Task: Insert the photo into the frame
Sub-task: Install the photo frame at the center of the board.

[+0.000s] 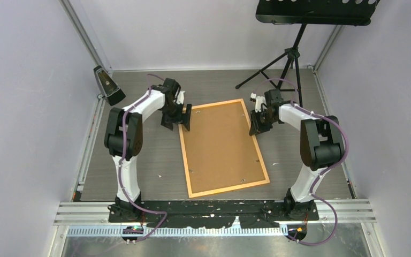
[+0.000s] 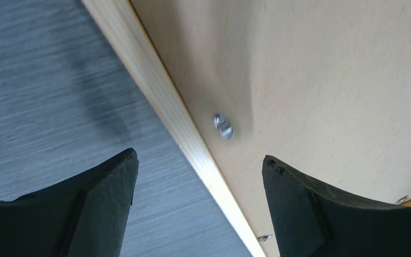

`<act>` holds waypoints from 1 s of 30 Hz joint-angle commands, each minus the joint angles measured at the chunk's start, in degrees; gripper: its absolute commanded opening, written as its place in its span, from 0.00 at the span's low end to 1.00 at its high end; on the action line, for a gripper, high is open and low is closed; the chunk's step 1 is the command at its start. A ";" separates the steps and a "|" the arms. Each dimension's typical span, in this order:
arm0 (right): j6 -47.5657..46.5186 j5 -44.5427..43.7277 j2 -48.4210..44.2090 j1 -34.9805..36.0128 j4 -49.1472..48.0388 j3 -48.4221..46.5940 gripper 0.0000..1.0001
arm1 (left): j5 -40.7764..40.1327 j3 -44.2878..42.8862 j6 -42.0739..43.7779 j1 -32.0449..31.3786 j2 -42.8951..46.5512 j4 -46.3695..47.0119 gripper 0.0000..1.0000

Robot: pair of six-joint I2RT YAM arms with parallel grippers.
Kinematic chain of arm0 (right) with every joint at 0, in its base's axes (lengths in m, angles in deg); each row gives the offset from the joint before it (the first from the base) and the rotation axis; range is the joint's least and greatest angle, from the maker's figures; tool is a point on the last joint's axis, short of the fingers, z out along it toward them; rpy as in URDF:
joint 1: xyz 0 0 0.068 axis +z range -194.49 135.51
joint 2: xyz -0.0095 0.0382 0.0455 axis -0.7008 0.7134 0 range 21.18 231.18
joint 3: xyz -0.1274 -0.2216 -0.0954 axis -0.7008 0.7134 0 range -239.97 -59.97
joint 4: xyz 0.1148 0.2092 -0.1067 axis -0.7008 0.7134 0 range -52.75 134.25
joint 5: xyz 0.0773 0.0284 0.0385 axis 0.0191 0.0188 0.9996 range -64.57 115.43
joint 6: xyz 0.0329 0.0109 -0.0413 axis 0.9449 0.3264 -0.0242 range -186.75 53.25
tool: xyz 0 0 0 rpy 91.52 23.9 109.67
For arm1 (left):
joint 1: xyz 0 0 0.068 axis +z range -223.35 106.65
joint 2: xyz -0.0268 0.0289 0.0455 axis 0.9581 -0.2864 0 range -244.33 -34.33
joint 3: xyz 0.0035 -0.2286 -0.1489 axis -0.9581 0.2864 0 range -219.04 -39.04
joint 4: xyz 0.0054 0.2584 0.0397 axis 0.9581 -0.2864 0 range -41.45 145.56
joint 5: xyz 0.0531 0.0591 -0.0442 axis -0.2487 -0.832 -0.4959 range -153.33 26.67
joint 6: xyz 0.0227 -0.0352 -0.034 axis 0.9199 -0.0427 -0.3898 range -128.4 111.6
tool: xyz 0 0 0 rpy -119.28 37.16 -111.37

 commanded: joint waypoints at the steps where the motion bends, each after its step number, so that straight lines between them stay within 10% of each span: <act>1: -1.93 4.57 -5.03 0.32 2.69 3.36 0.06 | 1.43 -5.55 -3.22 0.01 -2.67 -3.28 0.84; 30: -1.63 6.08 -5.38 0.33 2.34 3.69 0.06 | -4.39 1.34 -1.23 -2.01 -1.86 1.16 0.74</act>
